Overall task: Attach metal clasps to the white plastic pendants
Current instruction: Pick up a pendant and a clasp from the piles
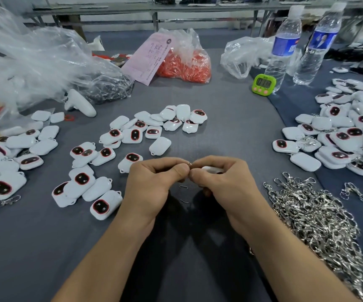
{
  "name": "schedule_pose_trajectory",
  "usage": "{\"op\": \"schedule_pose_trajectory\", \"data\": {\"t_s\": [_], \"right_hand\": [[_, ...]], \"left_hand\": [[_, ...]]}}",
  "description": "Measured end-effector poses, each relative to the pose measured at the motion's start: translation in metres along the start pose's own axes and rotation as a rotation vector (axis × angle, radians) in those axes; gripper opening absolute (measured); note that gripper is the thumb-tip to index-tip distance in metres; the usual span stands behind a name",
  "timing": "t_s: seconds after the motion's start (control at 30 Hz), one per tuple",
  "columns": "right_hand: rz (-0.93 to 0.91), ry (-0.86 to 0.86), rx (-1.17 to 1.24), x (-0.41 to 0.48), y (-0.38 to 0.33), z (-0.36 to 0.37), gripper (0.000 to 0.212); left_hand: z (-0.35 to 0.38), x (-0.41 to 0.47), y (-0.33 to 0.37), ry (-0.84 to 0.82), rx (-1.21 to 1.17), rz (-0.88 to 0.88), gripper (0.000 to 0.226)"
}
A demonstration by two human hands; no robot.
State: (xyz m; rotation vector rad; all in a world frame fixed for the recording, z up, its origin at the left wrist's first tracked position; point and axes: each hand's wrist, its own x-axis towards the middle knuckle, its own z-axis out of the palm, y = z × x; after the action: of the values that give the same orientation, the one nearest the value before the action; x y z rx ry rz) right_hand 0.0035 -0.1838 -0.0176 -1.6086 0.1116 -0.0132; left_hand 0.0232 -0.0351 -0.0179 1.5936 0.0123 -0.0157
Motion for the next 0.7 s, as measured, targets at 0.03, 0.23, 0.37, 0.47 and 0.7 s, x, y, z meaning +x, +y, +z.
{"op": "schedule_pose_trajectory", "data": {"t_s": [0.03,0.23,0.37,0.47,0.7], "right_hand": [[0.012,0.012,-0.009,0.0001,0.0004,0.0004,0.011],[-0.055,0.125,-0.121,0.0045,0.0042,-0.0030,0.011],[-0.163,0.223,-0.311,0.0033,0.0044,-0.0033,0.021],[-0.278,0.261,-0.440,0.0016,0.0031,-0.0046,0.025],[-0.257,0.181,-0.436,-0.0025,0.0000,-0.0061,0.026]], "left_hand": [[0.0003,0.0002,-0.0002,-0.001,0.000,0.009,0.021],[0.0034,-0.0015,-0.0014,-0.047,-0.004,0.038,0.023],[0.0039,-0.0026,-0.0039,-0.048,0.161,0.091,0.022],[0.0030,-0.0046,-0.0040,-0.055,0.279,0.143,0.017],[0.0032,-0.0048,-0.0052,-0.023,0.308,0.146,0.024]]}}
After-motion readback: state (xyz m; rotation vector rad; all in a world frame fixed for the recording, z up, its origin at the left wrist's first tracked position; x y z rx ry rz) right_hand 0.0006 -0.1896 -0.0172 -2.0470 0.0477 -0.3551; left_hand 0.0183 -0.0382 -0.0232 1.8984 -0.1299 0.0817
